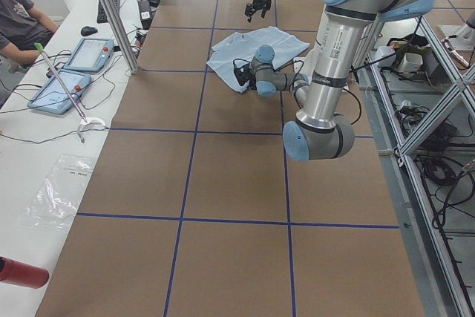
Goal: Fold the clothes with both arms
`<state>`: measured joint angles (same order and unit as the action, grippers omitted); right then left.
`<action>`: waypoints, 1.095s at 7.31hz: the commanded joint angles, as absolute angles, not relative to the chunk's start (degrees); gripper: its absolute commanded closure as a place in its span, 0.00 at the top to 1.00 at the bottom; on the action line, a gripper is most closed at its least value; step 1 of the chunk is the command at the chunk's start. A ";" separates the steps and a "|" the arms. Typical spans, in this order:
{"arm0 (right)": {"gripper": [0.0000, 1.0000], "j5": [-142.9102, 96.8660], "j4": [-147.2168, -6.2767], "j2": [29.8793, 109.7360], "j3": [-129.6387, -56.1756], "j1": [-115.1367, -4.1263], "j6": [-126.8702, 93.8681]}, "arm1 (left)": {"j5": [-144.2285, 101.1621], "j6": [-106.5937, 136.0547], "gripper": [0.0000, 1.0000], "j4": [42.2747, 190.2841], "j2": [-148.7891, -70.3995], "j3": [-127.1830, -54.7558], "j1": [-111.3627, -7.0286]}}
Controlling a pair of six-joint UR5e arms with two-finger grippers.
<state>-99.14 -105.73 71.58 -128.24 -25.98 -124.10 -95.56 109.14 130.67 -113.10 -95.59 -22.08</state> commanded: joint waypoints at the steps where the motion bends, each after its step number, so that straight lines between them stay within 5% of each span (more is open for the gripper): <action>1: 1.00 -99.14 -105.65 71.46 -128.23 -25.93 -124.10 | -94.92 105.85 0.00 130.61 -113.81 -95.54 -25.38; 3: 1.00 -99.14 -105.73 71.19 -128.06 -25.93 -124.10 | -95.10 100.31 0.00 131.13 -120.10 -88.21 -32.91; 7: 1.00 -99.14 -105.64 70.49 -127.09 -25.75 -124.19 | -94.92 94.31 0.00 143.03 -138.21 -58.09 -43.49; 8: 1.00 -99.14 -105.64 69.53 -127.00 -25.32 -124.36 | -94.92 93.35 0.28 144.65 -139.12 -55.92 -44.03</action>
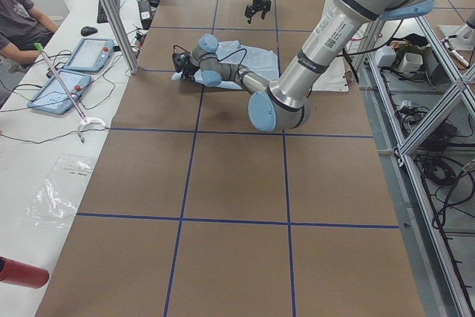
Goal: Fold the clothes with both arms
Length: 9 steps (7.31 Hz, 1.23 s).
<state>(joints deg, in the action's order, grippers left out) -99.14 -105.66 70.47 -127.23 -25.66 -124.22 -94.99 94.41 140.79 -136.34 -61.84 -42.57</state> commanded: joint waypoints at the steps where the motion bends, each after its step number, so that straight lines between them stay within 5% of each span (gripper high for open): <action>1: 1.00 -99.05 -104.08 66.65 -124.22 -24.09 -124.71 | -95.10 91.16 0.71 144.67 -139.13 -56.07 -44.12; 4: 1.00 -88.27 -97.31 64.33 -119.44 -12.43 -132.94 | -96.93 90.70 0.71 141.61 -133.95 -65.55 -44.82; 9: 1.00 -85.43 -90.37 64.25 -109.10 -9.67 -149.30 | -97.56 91.41 0.72 141.15 -132.10 -68.81 -44.82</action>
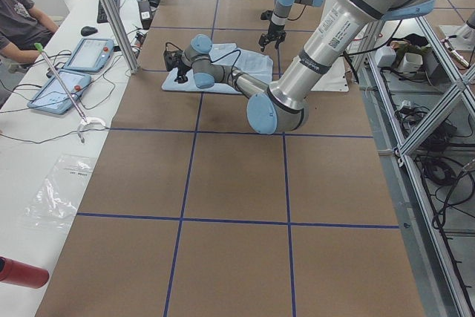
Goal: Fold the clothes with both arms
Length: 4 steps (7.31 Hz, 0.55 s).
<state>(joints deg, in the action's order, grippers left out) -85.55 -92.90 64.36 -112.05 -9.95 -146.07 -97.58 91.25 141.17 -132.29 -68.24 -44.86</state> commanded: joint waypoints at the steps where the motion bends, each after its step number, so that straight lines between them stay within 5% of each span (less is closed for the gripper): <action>1: 1.00 -85.43 -90.26 64.34 -108.03 -9.58 -149.50 | -97.47 91.49 0.72 141.15 -131.93 -68.99 -44.82; 4: 0.92 -85.08 -90.35 64.16 -107.67 -9.67 -149.68 | -97.38 91.49 0.72 138.79 -131.92 -70.66 -44.82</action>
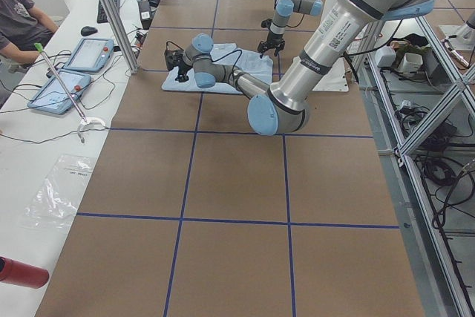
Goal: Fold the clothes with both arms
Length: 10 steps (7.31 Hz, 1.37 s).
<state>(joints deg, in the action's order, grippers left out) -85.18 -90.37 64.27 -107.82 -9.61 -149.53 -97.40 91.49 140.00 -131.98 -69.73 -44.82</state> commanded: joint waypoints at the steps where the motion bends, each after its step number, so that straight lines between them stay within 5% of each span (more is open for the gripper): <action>1: 0.86 -85.08 -90.26 64.16 -107.58 -9.67 -149.59 | -97.38 91.49 0.71 138.26 -131.92 -70.93 -44.82; 4: 0.86 -85.08 -90.26 64.07 -107.14 -9.67 -149.59 | -97.29 91.41 0.71 137.73 -130.53 -72.67 -44.82; 6: 0.57 -85.08 -90.26 64.07 -107.05 -9.76 -149.41 | -97.38 91.23 0.71 137.72 -129.64 -73.56 -44.91; 8: 0.08 -85.08 -90.18 63.98 -107.14 -10.10 -149.50 | -97.29 91.23 0.71 137.72 -129.20 -74.09 -44.91; 10: 0.00 -85.17 -87.29 64.16 -107.05 -10.46 -149.59 | -97.47 90.97 0.71 137.72 -127.80 -75.58 -44.91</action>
<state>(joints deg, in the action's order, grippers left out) -85.10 -88.70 64.07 -107.08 -10.27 -149.52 -97.38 91.16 137.72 -128.40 -75.01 -44.91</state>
